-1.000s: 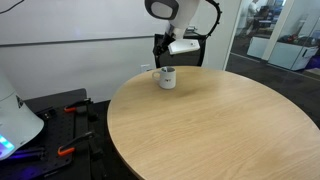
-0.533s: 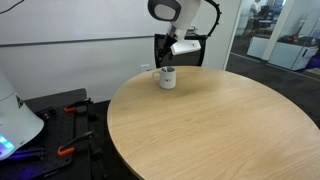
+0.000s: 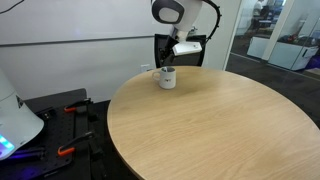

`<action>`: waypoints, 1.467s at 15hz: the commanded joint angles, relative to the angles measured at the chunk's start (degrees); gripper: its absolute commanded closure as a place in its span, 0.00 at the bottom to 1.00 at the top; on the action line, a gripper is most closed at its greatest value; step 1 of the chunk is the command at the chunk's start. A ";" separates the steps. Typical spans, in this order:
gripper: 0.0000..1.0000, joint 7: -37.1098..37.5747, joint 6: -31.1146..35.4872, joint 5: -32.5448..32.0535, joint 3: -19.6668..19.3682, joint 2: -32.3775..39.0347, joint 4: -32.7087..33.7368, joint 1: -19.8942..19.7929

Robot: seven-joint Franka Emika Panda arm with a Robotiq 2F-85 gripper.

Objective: Pick the marker from the cup and put it on the table

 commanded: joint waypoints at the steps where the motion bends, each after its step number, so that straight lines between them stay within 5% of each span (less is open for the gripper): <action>1: 0.40 3.57 0.36 -2.88 1.63 1.75 2.57 -1.19; 22: 0.51 6.99 0.72 -6.43 4.39 5.96 4.44 -3.11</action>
